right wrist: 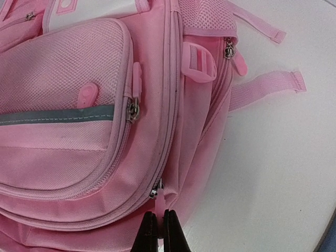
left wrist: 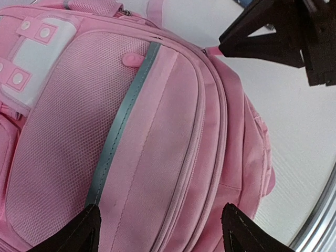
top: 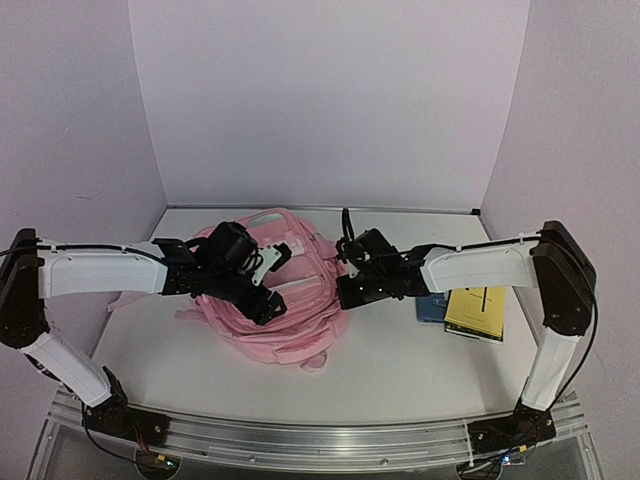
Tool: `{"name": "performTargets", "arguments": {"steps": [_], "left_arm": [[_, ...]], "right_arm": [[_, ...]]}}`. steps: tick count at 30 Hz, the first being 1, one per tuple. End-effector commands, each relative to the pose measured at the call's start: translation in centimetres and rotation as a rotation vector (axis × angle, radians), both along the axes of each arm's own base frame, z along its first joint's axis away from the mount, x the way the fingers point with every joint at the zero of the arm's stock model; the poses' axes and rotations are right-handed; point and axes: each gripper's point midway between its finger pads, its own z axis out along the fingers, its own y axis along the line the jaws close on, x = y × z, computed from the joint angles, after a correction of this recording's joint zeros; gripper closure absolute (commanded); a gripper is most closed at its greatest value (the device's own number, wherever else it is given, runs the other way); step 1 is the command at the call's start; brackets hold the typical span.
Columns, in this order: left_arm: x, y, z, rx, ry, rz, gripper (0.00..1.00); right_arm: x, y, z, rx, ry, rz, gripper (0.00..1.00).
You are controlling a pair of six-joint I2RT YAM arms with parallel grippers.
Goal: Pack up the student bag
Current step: Unzip the student bag at the center of the board.
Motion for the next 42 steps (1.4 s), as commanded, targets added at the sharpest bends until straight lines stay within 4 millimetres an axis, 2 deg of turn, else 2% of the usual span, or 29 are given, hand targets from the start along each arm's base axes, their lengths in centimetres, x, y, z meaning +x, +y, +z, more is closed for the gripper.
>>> {"name": "performTargets", "arguments": {"steps": [1,5,8,13,18,23,26,30,34,39,42], "left_arm": [[1.4,-0.7,0.4,0.120,-0.114,-0.030,0.20],[1.8,-0.7,-0.7,0.193,-0.146,-0.023,0.20],[2.4,-0.2,-1.4,0.256,-0.166,0.004,0.27],[3.0,0.4,-1.8,0.324,-0.209,0.038,0.51],[3.0,0.4,-1.7,0.325,-0.220,0.047,0.70],[3.1,0.4,-1.1,0.297,-0.225,0.070,0.98],[3.0,-0.2,0.3,0.237,-0.234,0.073,1.00],[3.1,-1.1,3.4,0.131,-0.269,0.077,1.00],[3.1,-2.1,5.8,0.061,-0.269,0.071,1.00],[3.5,-2.4,7.5,-0.008,-0.228,0.095,1.00],[3.9,-2.6,8.3,-0.062,-0.185,0.101,1.00]], "right_arm": [[0.3,0.3,2.9,0.073,-0.050,0.001,1.00],[0.3,0.2,2.9,0.079,-0.051,0.000,1.00],[0.3,0.2,3.0,0.081,-0.051,0.001,1.00],[0.2,0.2,3.2,0.088,-0.052,0.004,1.00],[0.1,0.1,3.3,0.091,-0.055,0.008,1.00],[-0.8,0.6,4.3,0.114,-0.068,0.092,1.00],[-1.7,0.6,5.3,0.127,-0.084,0.153,1.00],[-2.8,-0.1,7.2,0.143,-0.123,0.195,1.00],[-4.1,-0.8,8.5,0.179,-0.128,0.218,1.00],[-5.5,-1.1,9.0,0.209,-0.119,0.218,1.00],[-6.7,-0.3,9.5,0.229,-0.112,0.241,1.00]]}}
